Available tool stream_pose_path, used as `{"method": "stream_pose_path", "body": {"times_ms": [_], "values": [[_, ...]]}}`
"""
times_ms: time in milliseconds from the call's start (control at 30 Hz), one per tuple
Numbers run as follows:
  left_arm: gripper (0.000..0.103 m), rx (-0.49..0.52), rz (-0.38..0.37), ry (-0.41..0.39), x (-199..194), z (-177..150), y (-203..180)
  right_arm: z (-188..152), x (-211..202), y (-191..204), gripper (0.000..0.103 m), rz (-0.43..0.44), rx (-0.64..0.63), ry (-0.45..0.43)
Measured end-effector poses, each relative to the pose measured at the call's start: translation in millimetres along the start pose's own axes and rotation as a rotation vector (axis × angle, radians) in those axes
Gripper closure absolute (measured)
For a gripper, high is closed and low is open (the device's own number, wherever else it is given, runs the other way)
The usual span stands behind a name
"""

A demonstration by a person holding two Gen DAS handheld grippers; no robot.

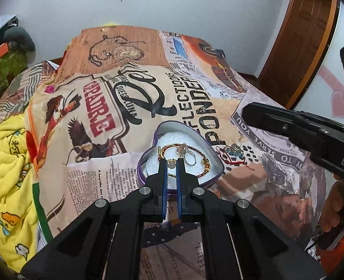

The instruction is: Organize jewelry

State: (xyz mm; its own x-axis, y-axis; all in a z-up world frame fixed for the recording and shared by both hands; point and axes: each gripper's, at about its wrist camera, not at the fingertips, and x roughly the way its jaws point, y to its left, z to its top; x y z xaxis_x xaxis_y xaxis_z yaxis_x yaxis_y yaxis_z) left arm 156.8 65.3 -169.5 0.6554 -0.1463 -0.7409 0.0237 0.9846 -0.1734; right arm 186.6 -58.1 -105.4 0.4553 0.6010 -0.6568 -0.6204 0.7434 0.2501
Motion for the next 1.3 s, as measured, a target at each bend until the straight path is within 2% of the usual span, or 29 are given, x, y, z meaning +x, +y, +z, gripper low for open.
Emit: {"method": "stream_pose_path", "body": {"times_ms": [300, 467, 700, 800, 867, 967, 1100, 1300], "values": [[0.098, -0.015, -0.003, 0.021, 7, -2, 11, -3, 30, 3, 0.094, 0.032, 0.002, 0.065], [0.097, -0.014, 0.036, -0.003, -2, -1, 17, -5, 44, 9, 0.093, 0.044, -0.014, 0.106], [0.082, -0.02, 0.068, -0.032, -16, 1, 24, -4, 51, 17, 0.093, 0.041, -0.031, 0.132], [0.077, -0.021, 0.081, -0.042, -20, 2, 25, -4, 48, 17, 0.086, 0.03, -0.032, 0.135], [0.075, -0.022, 0.091, -0.048, -24, 2, 25, -4, 43, 17, 0.074, 0.011, -0.036, 0.123], [0.074, -0.021, 0.103, -0.052, -29, 3, 23, -4, 32, 14, 0.065, -0.031, -0.042, 0.088], [0.068, -0.02, 0.111, -0.059, -36, 4, 18, -4, 17, 8, 0.063, -0.065, -0.043, 0.067], [0.068, 0.0, 0.105, -0.061, -42, 5, 2, -8, -3, -9, 0.063, -0.103, -0.017, 0.047]]}}
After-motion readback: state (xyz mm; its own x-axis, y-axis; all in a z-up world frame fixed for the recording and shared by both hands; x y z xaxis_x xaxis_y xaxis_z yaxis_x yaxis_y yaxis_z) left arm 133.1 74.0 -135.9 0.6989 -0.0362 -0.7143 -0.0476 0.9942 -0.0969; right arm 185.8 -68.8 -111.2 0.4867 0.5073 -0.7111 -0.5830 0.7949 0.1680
